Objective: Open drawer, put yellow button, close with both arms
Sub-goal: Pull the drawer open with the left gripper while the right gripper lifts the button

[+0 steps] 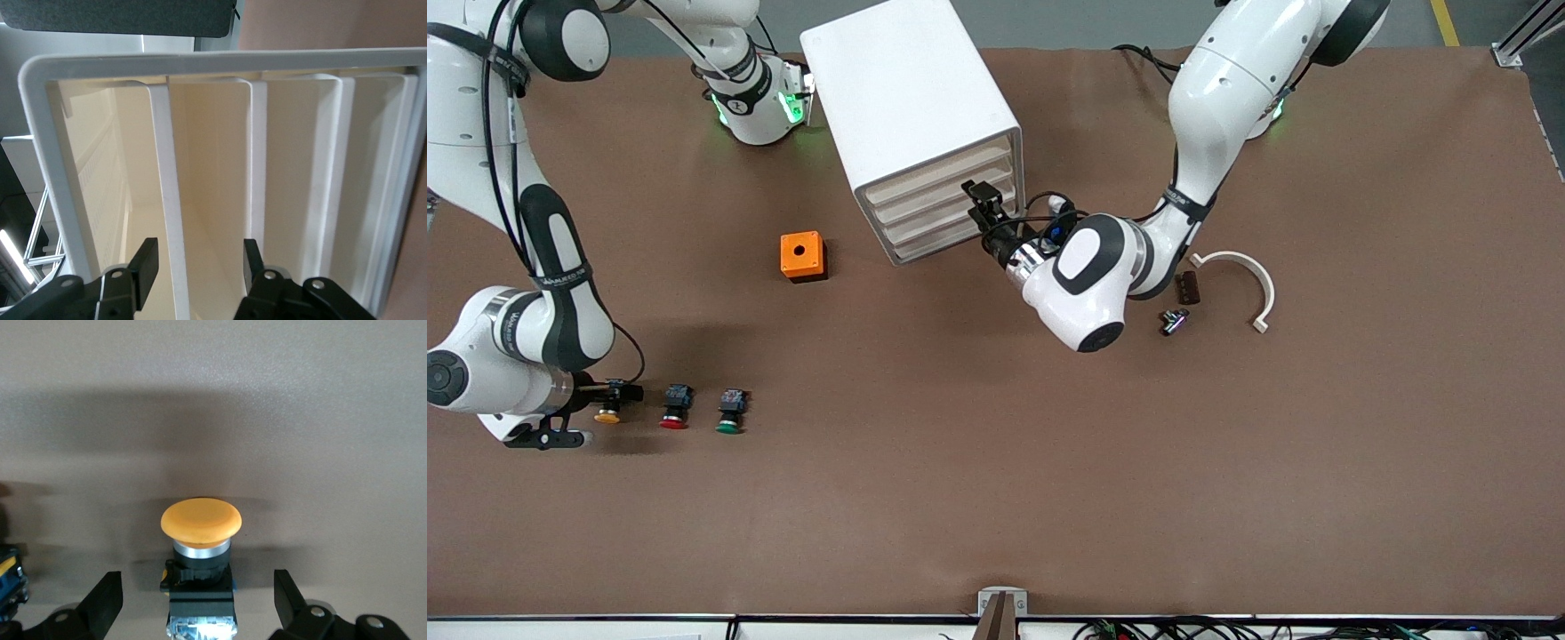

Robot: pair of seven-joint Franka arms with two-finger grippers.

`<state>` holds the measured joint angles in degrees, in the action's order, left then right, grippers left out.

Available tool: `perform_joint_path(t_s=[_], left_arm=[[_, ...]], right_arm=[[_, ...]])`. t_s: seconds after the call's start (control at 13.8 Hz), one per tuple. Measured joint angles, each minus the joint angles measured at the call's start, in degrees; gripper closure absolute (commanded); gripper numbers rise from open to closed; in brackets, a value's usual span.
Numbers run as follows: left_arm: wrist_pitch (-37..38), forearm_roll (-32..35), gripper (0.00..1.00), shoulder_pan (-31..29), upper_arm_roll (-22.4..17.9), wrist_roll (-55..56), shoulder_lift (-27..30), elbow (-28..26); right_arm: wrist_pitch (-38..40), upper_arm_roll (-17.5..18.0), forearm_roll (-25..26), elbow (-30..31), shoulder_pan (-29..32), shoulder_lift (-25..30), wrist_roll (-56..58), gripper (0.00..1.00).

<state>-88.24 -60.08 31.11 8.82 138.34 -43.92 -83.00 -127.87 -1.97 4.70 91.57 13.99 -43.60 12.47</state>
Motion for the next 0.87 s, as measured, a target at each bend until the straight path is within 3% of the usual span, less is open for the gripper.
perform_joint_path(t_s=[0.14,0.36,0.43,0.65,0.8,0.87], left_arm=[[0.0,-0.8,0.49,0.7,0.0,0.0,0.0,0.2],[0.0,-0.9,0.61,1.5,0.0,0.0,0.0,0.3],[0.0,-0.9,0.62,2.0,0.0,0.0,0.0,0.3],[0.0,-1.1,0.65,3.8,0.0,0.0,-0.3,0.3],[0.0,-1.3,0.92,4.1,0.0,0.1,-0.3,0.4],[0.0,-1.3,1.00,4.2,0.0,0.1,-0.3,0.4]], right_arm=[[0.0,0.0,0.0,0.1,0.0,0.0,0.2,0.34],[0.0,0.0,0.0,0.2,0.0,0.0,0.3,0.50],[0.1,0.1,0.0,0.2,0.0,0.1,0.3,0.52],[0.4,0.2,0.0,0.2,0.0,0.2,0.3,0.75],[0.9,0.1,0.0,0.2,0.0,0.2,0.3,0.85],[1.4,0.1,0.0,0.1,0.0,0.3,0.3,0.87]])
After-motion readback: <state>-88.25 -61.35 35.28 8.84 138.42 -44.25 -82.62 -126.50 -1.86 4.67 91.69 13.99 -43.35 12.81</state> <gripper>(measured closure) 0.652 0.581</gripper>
